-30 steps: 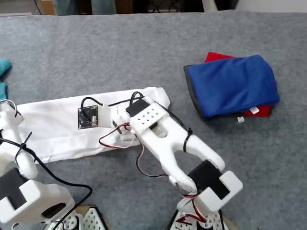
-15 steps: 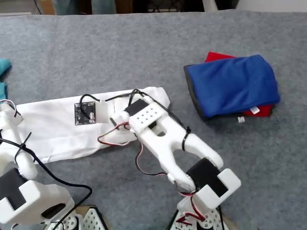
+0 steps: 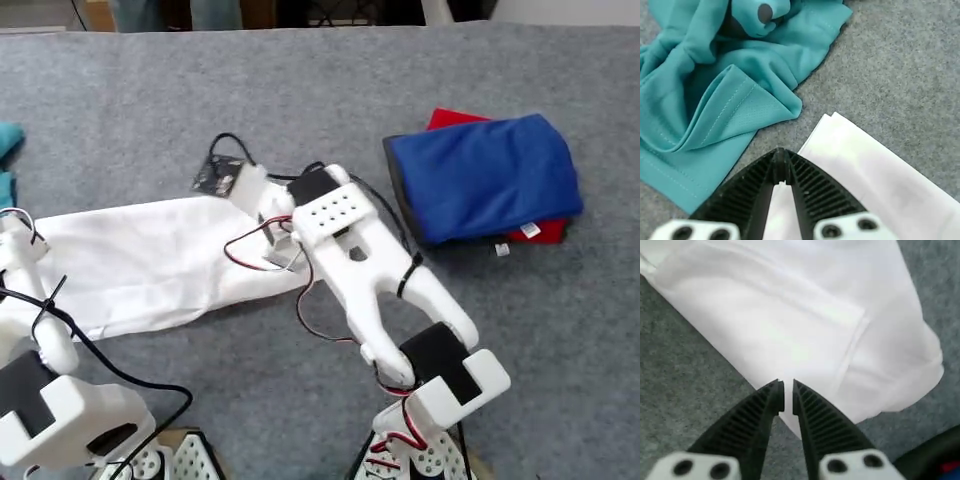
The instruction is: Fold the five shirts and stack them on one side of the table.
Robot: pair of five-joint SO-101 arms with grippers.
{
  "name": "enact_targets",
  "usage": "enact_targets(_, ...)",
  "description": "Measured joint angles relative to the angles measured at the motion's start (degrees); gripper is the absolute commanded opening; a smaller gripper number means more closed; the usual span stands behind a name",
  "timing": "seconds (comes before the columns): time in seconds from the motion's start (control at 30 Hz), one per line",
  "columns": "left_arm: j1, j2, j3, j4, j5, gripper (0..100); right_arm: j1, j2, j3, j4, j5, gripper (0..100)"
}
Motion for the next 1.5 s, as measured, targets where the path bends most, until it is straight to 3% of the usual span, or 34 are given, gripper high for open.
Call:
enact_targets(0.13, 0.09, -2.9, -3.87, 8.0, -0.44, 3, 2.11, -0.26, 0.0, 5.45, -4.92, 6.7)
enact_targets(0.23, 1.14, -5.01, -12.92, 21.1, -5.63, 6, 3.16, -2.2, 0.0, 9.32, -7.12, 6.7)
enact_targets(0.33, 1.32, -4.22, -23.21, 34.99, -7.21, 15, 3.43, -4.48, 0.0, 12.92, -7.47, 6.7)
enact_targets(0.43, 1.14, 1.41, -30.77, 44.04, -7.56, 21, 3.43, -7.47, 0.0, 14.24, -7.74, 6.7)
enact_targets(0.63, -0.62, 18.29, -45.98, 58.73, -13.54, 21, 3.43, -12.04, 0.0, 13.89, -5.36, 6.7)
enact_targets(0.9, -2.9, 36.22, -63.03, 65.49, -19.69, 20, 3.43, -15.12, 4.04, 12.13, -5.19, 6.7)
enact_targets(1.2, -3.25, 47.56, -66.2, 65.58, -22.68, 15, 3.43, -16.97, 4.57, 11.96, -5.19, 6.7)
enact_targets(1.4, -2.37, 51.6, -67.16, 65.05, -22.77, 3, 3.43, -16.97, 4.57, 11.96, -5.19, 6.7)
enact_targets(1.5, -1.41, 52.04, -67.6, 65.14, -22.95, 3, 3.43, -16.97, 4.57, 11.96, -5.19, 6.7)
